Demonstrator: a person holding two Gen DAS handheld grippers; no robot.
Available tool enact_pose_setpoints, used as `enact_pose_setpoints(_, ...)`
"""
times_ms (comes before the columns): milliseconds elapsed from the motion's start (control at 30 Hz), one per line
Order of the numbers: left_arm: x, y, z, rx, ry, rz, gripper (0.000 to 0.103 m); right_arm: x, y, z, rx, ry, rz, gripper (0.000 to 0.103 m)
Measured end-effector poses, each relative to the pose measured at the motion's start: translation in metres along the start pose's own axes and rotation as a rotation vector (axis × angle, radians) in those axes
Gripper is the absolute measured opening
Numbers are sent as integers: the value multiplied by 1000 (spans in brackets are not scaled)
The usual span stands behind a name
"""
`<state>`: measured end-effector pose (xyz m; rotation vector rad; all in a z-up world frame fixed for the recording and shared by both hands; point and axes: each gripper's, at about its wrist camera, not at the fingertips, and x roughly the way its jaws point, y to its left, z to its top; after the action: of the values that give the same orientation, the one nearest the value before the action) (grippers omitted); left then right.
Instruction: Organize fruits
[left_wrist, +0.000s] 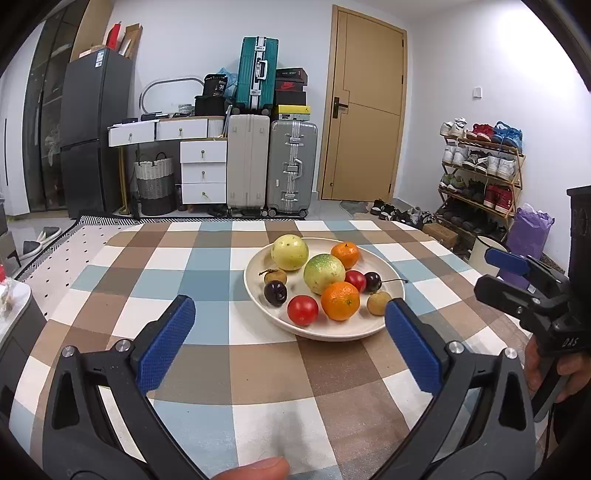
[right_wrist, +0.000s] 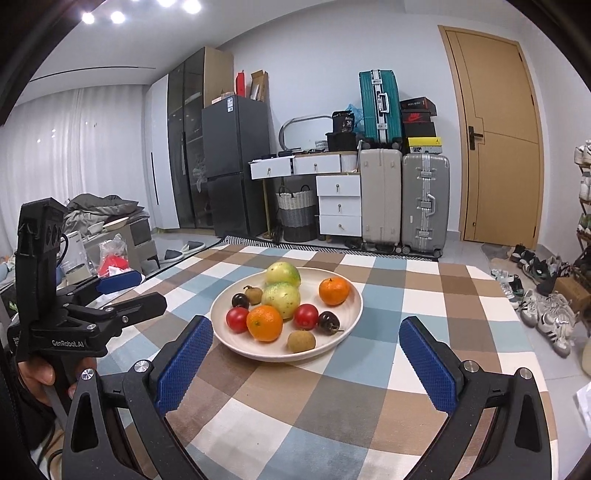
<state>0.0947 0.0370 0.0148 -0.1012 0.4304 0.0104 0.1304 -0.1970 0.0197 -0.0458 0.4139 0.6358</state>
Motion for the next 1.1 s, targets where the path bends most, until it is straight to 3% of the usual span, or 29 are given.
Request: enact_pose_setpoints(1100, 5, 5, 0, -13, 2, 15, 102, 0, 3, -2, -14, -1, -5, 103)
